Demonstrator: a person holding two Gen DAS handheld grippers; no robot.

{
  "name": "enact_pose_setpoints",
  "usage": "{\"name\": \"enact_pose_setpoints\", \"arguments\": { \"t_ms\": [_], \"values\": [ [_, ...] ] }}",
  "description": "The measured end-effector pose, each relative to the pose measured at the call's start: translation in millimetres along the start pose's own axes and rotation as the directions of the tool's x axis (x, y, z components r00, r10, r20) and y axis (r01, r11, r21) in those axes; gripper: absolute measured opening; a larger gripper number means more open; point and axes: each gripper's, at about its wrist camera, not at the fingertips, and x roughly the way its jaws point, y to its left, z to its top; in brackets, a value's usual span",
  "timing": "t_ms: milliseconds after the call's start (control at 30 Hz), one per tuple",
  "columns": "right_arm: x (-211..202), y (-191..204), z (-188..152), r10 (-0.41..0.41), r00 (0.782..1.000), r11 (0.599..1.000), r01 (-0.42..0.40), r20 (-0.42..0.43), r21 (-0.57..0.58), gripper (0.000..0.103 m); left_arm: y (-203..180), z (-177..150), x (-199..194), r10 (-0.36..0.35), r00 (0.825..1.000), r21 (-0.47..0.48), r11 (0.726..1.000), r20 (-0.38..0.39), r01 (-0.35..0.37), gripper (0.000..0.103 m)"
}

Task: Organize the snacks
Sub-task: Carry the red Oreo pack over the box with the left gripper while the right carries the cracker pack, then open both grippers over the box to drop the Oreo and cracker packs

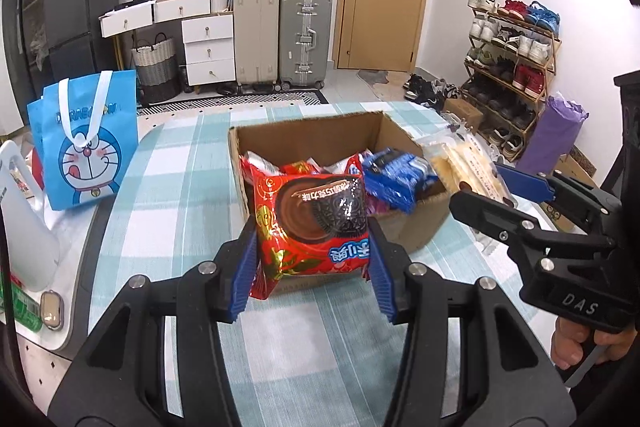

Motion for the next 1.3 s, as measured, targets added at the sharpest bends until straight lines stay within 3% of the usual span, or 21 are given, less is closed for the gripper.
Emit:
{"name": "enact_pose_setpoints", "arguments": {
  "t_ms": [500,1100,1300],
  "values": [
    [44.2,-10.5,30.2,-0.006,0.998,0.994,-0.001,0.066,0.112,0.058,11.9,22.1,57.2,0.041,0.999,-0.008,0.999,-0.007,-0.041,0.047],
    [87.2,-30.0,26.7,-0.035,0.999,0.988,0.032,0.017,0.151,0.059,23.1,20.1,110.8,0.067,0.997,-0.006,0.998,-0.029,-0.067,0.047],
    [72.3,-34.6,24.0,-0.042,0.997,0.99,0.034,0.059,0.139,0.083,18.9,18.0,111.3,0.077,0.997,0.035,0.996,-0.023,-0.076,0.051]
  ]
}}
